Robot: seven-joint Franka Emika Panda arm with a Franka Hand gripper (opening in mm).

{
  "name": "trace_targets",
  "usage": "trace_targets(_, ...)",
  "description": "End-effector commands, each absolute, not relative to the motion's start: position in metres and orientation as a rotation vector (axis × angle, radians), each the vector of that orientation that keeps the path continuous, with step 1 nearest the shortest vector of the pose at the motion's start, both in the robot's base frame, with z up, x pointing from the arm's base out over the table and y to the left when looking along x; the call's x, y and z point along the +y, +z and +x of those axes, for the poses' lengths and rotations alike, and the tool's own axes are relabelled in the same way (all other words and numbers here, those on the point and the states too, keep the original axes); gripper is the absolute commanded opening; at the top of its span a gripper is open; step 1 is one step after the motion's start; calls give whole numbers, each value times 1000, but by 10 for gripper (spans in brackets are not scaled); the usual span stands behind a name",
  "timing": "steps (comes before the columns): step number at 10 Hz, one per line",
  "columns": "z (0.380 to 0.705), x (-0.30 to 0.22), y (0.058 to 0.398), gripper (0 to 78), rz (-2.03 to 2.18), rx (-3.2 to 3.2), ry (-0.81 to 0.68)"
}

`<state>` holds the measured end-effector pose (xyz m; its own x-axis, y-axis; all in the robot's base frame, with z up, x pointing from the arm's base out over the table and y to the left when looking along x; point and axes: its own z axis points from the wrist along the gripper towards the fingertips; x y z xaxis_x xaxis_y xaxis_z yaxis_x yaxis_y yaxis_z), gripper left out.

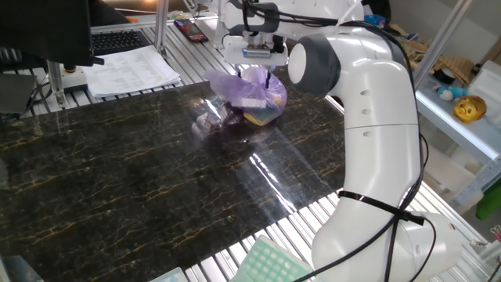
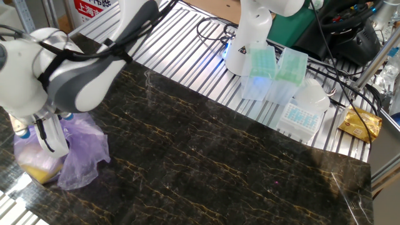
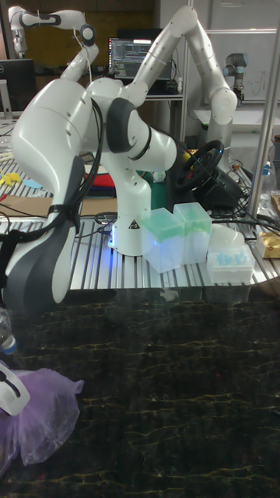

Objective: Pick up a bag of things

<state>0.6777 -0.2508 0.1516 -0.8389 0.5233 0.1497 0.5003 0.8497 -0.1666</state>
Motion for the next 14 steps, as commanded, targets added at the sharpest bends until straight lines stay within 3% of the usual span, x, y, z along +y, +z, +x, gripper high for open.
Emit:
trace_targets(1,676,-250,151,774,-781,-2847,211)
trace_targets(2,677,-250,151,774,-779,-2849,217)
trace_targets(3,677,-250,151,11,-779,-2849,217)
trace_targets(14,677,-250,151,11,-779,-2849,217)
